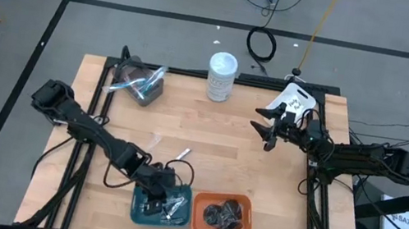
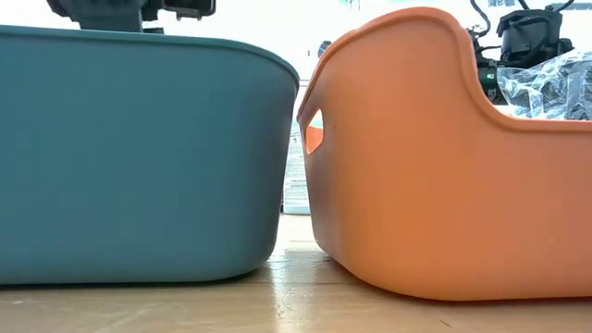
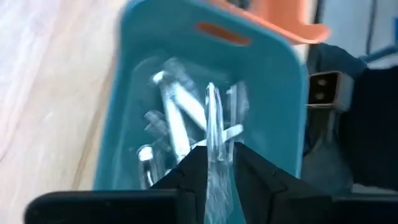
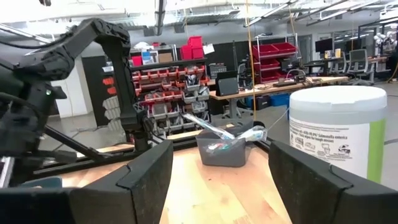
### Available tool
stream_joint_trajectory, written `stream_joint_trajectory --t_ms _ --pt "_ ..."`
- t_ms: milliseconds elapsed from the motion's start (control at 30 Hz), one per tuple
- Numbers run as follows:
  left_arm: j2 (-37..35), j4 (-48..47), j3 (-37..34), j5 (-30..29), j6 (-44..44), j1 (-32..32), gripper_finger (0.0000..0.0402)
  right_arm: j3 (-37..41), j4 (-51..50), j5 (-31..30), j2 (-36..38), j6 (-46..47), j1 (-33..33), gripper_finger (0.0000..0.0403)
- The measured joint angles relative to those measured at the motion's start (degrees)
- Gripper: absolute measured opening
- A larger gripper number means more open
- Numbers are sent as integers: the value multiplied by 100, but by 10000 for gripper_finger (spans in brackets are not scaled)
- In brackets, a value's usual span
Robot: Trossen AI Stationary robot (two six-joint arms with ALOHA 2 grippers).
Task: Pick & Place Travel size toiletries
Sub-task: Put the silver nail cutter into the green bin
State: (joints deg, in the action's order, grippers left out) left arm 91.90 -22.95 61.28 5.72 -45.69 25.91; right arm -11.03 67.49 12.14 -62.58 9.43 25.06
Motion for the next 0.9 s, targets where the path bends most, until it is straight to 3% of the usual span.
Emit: stream_joint_trajectory --t_ms 233,500,700,900 --pt "-2 -3 0 -22 -553 -169 94 0 -6 9 0 37 2 251" --pt "-2 81 0 -84 812 -456 103 0 -5 10 0 37 2 251" --pt "-4 2 0 -1055 1418 -896 104 0 -6 11 0 37 2 251" --pt "-9 -299 0 -1664 540 -1411 107 0 -7 11 0 35 2 251"
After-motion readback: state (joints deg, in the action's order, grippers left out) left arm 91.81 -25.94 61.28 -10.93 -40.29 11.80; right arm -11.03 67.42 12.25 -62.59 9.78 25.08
